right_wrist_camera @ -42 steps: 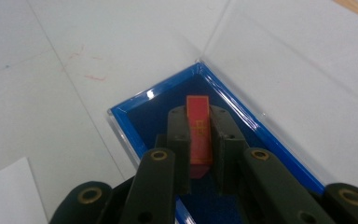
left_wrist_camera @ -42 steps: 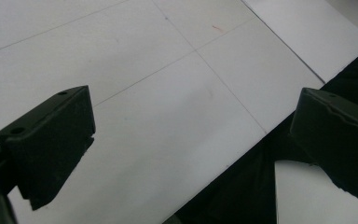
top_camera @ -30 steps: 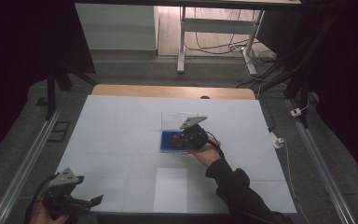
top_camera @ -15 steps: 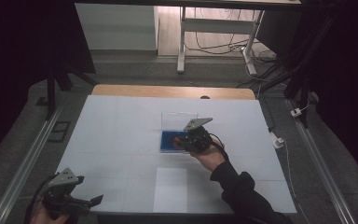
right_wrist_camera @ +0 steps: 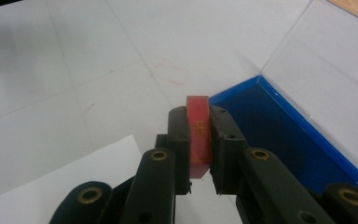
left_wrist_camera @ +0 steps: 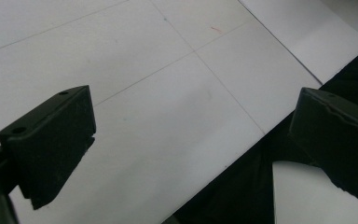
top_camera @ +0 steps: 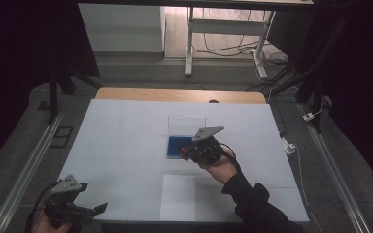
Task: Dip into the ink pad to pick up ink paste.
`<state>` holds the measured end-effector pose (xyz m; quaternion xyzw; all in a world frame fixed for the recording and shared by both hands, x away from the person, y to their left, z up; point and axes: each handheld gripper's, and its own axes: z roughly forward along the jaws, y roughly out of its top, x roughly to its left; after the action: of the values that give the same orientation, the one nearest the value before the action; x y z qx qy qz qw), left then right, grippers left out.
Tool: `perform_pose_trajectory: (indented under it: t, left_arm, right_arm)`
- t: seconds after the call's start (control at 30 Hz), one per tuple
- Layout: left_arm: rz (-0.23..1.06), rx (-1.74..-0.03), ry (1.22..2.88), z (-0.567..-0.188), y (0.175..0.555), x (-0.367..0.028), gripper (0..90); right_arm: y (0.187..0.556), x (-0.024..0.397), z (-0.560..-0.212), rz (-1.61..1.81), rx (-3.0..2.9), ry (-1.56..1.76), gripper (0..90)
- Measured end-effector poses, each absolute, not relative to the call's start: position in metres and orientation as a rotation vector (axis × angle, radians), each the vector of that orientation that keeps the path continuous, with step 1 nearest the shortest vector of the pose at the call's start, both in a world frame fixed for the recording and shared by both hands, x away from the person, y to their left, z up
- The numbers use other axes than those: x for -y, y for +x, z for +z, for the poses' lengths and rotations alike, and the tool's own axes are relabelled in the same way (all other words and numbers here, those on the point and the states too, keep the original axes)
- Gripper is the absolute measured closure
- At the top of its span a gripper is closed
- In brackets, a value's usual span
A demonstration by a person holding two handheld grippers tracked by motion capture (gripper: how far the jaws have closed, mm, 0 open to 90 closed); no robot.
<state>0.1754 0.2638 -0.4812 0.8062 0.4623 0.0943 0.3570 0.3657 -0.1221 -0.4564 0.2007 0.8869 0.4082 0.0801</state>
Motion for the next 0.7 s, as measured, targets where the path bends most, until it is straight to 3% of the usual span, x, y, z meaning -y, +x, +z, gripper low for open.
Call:
perform_pose_trajectory:
  t: [0.7]
  left_arm:
    - [0.244, -1.193, 2.083, -0.481, 0.176, -0.263, 0.9]
  right_arm:
    - [0.326, 0.129, -0.452, 1.258, -2.721, 0.507, 80.2]
